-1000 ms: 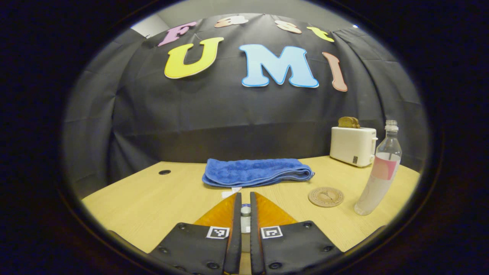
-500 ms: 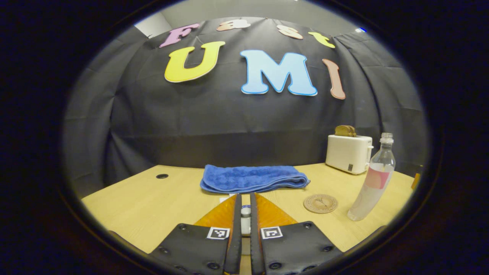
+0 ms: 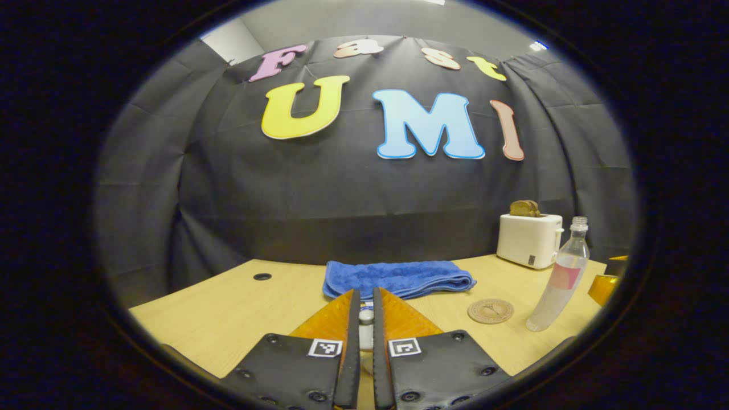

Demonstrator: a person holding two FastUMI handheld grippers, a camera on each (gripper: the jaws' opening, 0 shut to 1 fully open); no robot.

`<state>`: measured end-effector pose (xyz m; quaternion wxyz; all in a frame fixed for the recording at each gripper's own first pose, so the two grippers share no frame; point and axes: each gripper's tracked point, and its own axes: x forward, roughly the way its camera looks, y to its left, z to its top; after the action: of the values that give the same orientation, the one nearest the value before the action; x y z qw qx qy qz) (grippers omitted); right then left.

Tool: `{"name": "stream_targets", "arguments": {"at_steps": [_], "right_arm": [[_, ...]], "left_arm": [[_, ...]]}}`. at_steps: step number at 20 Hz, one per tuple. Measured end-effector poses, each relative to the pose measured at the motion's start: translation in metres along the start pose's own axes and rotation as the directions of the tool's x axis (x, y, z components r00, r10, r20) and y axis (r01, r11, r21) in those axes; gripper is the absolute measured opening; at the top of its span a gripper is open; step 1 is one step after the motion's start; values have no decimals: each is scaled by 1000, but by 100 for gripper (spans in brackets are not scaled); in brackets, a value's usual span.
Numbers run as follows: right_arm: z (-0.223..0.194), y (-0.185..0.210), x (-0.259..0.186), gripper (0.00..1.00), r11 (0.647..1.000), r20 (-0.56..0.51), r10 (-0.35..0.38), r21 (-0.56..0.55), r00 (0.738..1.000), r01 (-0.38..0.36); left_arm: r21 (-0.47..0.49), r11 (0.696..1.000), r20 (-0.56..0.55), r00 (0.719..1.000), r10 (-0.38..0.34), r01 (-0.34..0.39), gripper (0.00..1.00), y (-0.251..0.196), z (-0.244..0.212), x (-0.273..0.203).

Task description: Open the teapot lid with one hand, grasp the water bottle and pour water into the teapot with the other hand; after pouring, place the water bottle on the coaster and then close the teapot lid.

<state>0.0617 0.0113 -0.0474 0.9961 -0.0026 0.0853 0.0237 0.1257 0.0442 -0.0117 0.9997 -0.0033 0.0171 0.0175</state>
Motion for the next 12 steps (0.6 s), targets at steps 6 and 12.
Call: {"name": "stream_targets", "arguments": {"at_steps": [6,12], "right_arm": [[-10,5,38,96,998,-37,0,-63,999,-3],[-26,3,60,96,997,-78,-26,-69,997,21]], "left_arm": [[-3,998,-12,998,64,-64,16,33,-4,-2],[-8,992,-20,991,129,-129,16,65,-9,-3]]}}
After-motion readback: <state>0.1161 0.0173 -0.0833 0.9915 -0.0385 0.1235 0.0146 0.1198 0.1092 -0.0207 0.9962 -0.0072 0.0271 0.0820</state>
